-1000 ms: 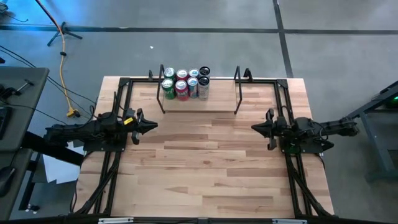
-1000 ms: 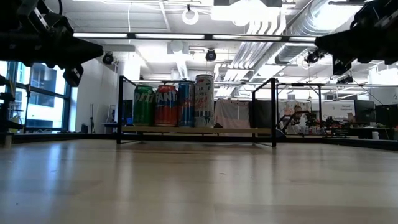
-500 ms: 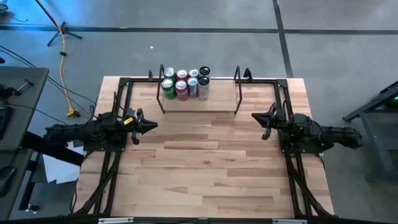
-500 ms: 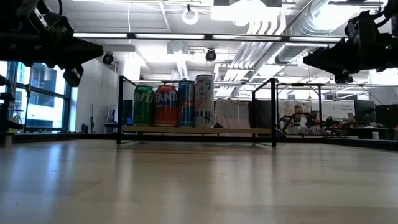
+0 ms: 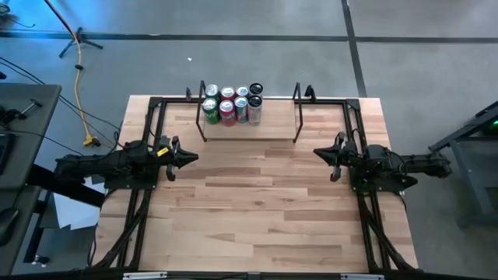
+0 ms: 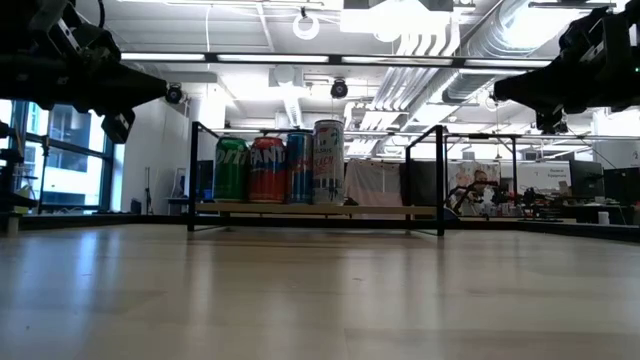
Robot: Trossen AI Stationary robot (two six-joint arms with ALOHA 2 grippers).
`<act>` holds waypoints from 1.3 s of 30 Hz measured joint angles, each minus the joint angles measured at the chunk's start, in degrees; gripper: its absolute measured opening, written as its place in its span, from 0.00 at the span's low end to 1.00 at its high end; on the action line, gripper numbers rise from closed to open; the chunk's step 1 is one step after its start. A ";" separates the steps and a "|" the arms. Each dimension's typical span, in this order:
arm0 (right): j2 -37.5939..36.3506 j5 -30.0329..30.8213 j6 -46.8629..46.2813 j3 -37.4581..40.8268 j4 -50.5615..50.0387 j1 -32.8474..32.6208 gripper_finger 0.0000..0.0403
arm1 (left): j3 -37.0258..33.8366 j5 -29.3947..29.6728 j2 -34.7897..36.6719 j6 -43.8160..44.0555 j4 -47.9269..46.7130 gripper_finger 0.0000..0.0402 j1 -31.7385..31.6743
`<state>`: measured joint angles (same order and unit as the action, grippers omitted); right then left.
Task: Place canned beverage on shelf
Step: Return to Home Position
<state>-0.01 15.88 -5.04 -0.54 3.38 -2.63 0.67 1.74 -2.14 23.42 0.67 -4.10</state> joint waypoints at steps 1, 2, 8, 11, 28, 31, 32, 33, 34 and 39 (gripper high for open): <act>0.00 0.00 -0.01 0.00 0.00 0.00 0.00 | 0.00 0.00 0.01 0.00 0.01 0.00 0.00; 0.00 0.00 0.00 0.00 0.00 0.03 0.00 | 0.00 0.00 0.01 0.00 0.02 0.00 0.00; 0.00 -1.76 -0.30 0.02 -0.13 2.28 0.00 | 0.00 0.00 0.01 0.00 0.02 0.00 0.00; 0.00 -8.45 1.80 0.02 -1.16 2.34 0.00 | 0.00 0.00 0.01 0.00 0.02 0.00 0.00; 0.29 -13.20 -3.93 0.02 -1.95 2.36 0.00 | 0.00 0.01 0.01 -0.01 0.02 0.00 0.00; 1.18 -13.21 -3.93 0.02 -2.09 2.36 0.00 | 0.00 0.00 0.01 -0.02 0.02 0.00 0.00; 1.22 -13.22 -3.93 0.02 -2.07 2.36 0.00 | 0.00 0.02 0.00 -0.01 0.04 0.00 0.00; 1.22 -13.22 -3.93 0.02 -2.01 2.36 0.00 | 0.00 0.01 0.01 -0.01 0.04 0.00 0.00; 1.22 -13.22 -3.93 0.02 -2.01 2.36 0.00 | 0.00 0.00 0.01 -0.01 0.02 0.00 0.00; 1.25 -13.22 -3.93 0.04 -2.01 2.36 0.00 | 0.00 0.02 0.01 -0.02 0.04 0.00 0.00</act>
<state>1.23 2.66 -8.97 -0.49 1.37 -0.27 0.67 1.76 -2.13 23.40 0.71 -4.10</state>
